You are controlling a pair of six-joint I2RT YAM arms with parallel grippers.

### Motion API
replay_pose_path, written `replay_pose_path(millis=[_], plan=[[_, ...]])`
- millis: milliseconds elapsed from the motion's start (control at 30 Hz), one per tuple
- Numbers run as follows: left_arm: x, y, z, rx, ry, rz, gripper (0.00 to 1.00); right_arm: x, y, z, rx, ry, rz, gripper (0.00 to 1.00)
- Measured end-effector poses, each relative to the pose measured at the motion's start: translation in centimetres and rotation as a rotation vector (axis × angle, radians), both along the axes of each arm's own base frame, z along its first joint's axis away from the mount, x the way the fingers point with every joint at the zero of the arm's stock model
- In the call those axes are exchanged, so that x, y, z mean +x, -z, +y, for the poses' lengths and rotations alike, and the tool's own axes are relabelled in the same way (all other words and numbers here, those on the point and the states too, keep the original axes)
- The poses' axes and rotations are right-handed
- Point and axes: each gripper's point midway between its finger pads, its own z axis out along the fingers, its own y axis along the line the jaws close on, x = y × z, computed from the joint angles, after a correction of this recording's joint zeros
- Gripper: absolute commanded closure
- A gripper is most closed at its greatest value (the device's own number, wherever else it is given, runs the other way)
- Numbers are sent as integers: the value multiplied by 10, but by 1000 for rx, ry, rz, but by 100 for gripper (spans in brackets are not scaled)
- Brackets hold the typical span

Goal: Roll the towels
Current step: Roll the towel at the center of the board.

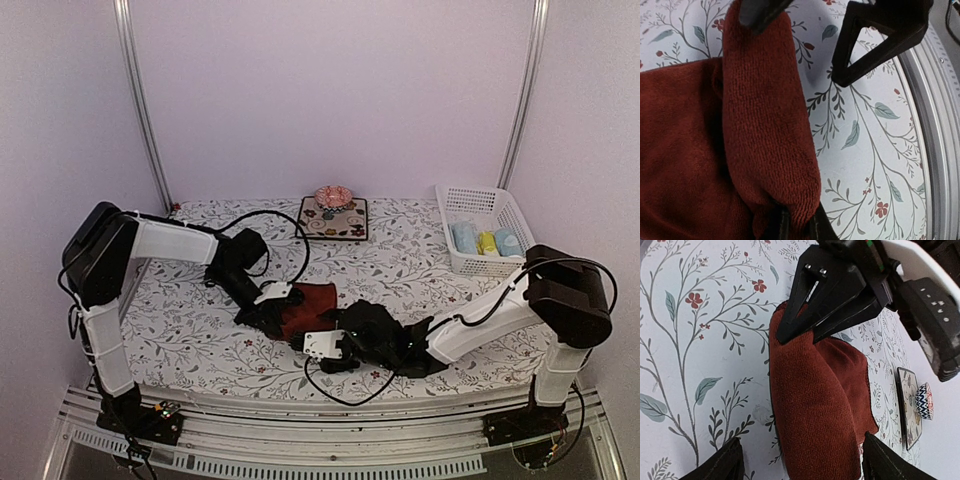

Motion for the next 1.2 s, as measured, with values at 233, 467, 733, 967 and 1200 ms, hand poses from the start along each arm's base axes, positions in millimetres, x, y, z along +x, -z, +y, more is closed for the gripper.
replay_pose_path(millis=[233, 467, 733, 967, 1200], plan=[[-6, 6, -1, 9, 17, 103, 100, 13, 22, 3, -77, 28, -65, 20], [-6, 6, 0, 5, 22, 151, 100, 17, 25, 8, -107, 34, -153, 30], [-4, 5, 4, -15, 19, 195, 96, 15, 34, 11, -155, 25, -214, 61], [-7, 6, 6, -15, 24, 197, 71, 20, 37, 17, -171, 56, -192, 70], [-16, 3, 14, -15, 23, 160, 54, 29, 39, 19, -144, 96, -80, 78]])
